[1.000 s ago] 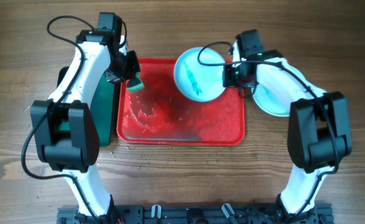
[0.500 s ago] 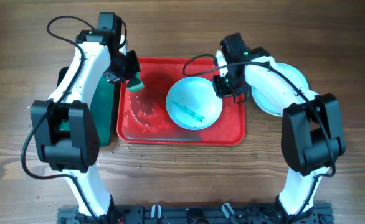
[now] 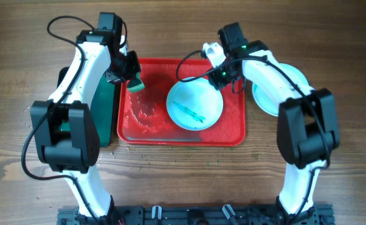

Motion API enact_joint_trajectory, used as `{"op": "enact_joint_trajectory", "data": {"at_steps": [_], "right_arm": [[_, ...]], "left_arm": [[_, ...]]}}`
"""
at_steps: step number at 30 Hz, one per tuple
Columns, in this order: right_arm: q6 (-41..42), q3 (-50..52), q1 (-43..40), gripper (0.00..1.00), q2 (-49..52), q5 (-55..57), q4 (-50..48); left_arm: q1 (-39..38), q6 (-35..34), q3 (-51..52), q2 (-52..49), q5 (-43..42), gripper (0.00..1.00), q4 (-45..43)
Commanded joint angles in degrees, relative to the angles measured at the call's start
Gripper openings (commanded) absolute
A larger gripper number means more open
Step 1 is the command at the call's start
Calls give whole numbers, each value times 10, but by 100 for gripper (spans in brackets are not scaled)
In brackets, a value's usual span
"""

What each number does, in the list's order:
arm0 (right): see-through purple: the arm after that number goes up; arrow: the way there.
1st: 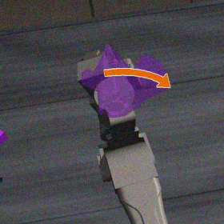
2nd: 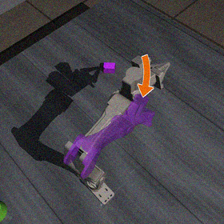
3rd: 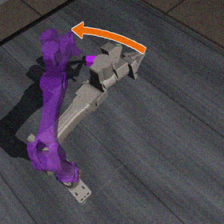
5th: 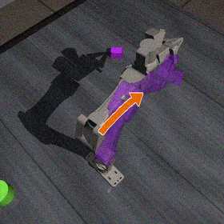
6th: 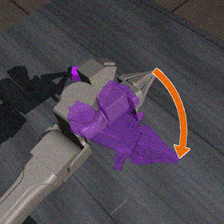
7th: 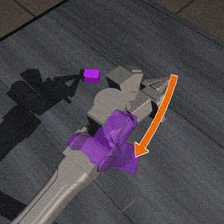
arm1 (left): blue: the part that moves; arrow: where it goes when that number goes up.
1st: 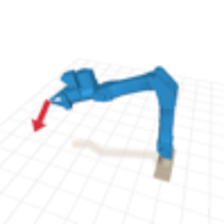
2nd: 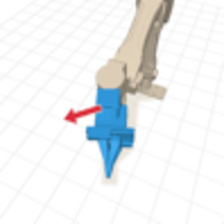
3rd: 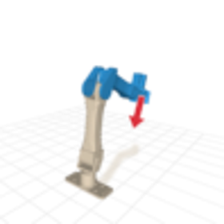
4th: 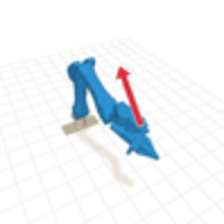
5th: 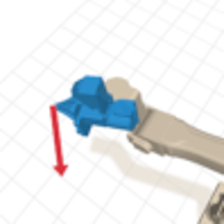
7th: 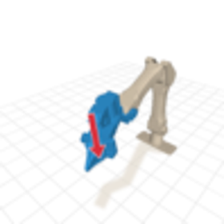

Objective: Clean dirty plates on tray and stack at the side

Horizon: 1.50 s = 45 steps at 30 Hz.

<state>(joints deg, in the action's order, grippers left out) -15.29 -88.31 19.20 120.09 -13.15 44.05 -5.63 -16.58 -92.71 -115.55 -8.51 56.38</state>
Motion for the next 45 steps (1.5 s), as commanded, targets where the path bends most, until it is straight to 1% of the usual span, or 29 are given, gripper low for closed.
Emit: {"op": "enact_joint_trajectory", "data": {"at_steps": [1,3,4,5,8,11,13,15,16,18,19,21,23,26,28,29,30,31,34,39,42,45], "right_arm": [[-27,-4,-1,25,25,-24,4],[-26,-3,-1,24,31,-24,2],[-24,-3,-1,16,33,-24,2],[-14,-3,-1,4,33,-24,3],[16,-3,-1,4,32,-24,8],[86,-8,-1,4,31,-32,40],[131,-19,-1,4,31,-76,72],[159,-28,-1,4,31,-162,87],[198,-29,0,4,31,-208,79],[310,-25,5,4,32,-202,56],[359,-21,10,4,32,-177,40],[457,-11,29,4,32,-69,18],[490,-4,48,4,32,-21,9],[516,-4,72,4,32,5,3],[517,-4,84,5,32,17,-3],[517,-4,87,10,32,19,-4],[515,-4,89,20,32,23,-6],[515,-4,89,27,32,23,-9],[513,-3,89,40,33,28,-29],[496,-3,90,39,37,33,-55],[493,-3,91,33,45,27,-68],[498,-3,91,24,57,11,-73]], "left_arm": [[-1,8,6,12,-9,4,-2],[-1,8,6,12,-9,4,-2],[-1,8,6,12,-9,4,-2],[-1,7,6,12,-9,4,-2],[-1,8,6,12,-9,4,-2],[-1,7,6,12,-9,4,-2],[-1,8,6,12,-9,4,-2],[-1,8,6,12,-9,4,-4],[-1,7,6,12,-9,4,-5],[-1,7,6,12,-9,4,-8],[-1,7,6,12,-9,4,-9],[-1,7,6,12,-9,4,-8],[-1,7,6,12,-9,4,-8],[-1,7,6,12,-9,4,-8],[-1,8,6,12,-9,4,-9],[-1,7,6,12,-9,4,-9],[-1,8,6,12,-9,4,-9],[-1,7,6,12,-9,4,-9],[-1,7,6,12,-9,4,-9],[-1,7,6,12,-9,4,-9],[-1,7,6,11,-9,4,-11],[-1,7,6,11,-9,4,-13]]}}
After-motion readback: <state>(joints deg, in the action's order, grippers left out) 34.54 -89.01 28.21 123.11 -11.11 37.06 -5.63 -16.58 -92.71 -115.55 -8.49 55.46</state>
